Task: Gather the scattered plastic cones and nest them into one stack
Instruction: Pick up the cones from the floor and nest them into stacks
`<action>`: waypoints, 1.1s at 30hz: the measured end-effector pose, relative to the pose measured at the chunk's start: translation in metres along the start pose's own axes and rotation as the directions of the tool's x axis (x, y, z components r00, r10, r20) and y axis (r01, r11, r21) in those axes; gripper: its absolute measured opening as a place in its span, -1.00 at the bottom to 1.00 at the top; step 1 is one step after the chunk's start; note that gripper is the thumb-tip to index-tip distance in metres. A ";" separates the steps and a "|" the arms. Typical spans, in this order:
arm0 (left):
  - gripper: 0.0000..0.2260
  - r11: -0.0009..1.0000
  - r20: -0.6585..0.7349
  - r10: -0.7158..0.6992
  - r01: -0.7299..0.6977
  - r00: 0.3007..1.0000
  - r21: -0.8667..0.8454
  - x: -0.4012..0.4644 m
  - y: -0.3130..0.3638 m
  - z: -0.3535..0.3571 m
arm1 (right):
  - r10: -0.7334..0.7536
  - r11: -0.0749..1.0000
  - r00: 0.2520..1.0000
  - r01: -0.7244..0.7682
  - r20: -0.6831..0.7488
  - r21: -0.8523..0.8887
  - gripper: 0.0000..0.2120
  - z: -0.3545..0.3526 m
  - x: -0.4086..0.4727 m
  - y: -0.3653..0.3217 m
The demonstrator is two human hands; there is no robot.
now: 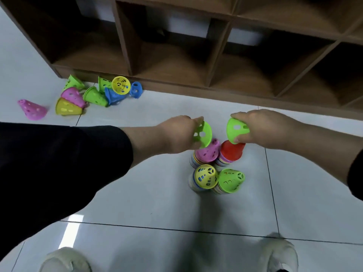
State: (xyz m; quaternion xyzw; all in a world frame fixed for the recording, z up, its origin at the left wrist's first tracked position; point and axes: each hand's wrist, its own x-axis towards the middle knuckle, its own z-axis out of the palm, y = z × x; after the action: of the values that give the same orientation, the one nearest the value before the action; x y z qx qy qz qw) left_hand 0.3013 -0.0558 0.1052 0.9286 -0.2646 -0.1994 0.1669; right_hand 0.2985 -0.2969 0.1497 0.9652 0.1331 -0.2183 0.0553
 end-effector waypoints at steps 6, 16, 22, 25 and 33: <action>-0.54 0.982 0.052 0.101 -0.108 0.994 0.154 0.016 0.029 0.006 | -0.034 0.998 0.997 0.038 0.073 -0.048 -0.32 0.007 -0.001 0.015; -0.42 0.997 -0.105 0.020 -0.028 0.994 -0.073 0.024 0.023 0.033 | 0.015 0.998 0.999 -0.017 -0.034 -0.052 -0.43 0.037 0.008 0.012; -0.50 0.971 -0.192 -0.234 0.219 0.953 -0.099 -0.005 -0.073 0.026 | -0.042 0.993 0.996 0.051 -0.085 0.105 -0.52 0.017 0.032 -0.014; -0.47 0.919 -0.225 -0.393 0.381 0.892 -0.099 -0.027 -0.139 0.021 | -0.101 0.978 0.987 0.121 -0.122 0.171 -0.53 0.004 0.061 -0.052; -0.46 0.757 -0.255 -0.641 0.651 0.724 -0.052 -0.085 -0.278 0.036 | -0.230 0.962 0.972 0.236 -0.056 0.138 -0.51 -0.007 0.170 -0.166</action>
State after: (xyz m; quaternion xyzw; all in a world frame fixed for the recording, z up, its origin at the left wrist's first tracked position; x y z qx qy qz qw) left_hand 0.3364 0.2079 -0.0170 0.9834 0.0949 -0.1176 0.1008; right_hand 0.4028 -0.0975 0.0738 0.9484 0.2306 -0.2133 -0.0433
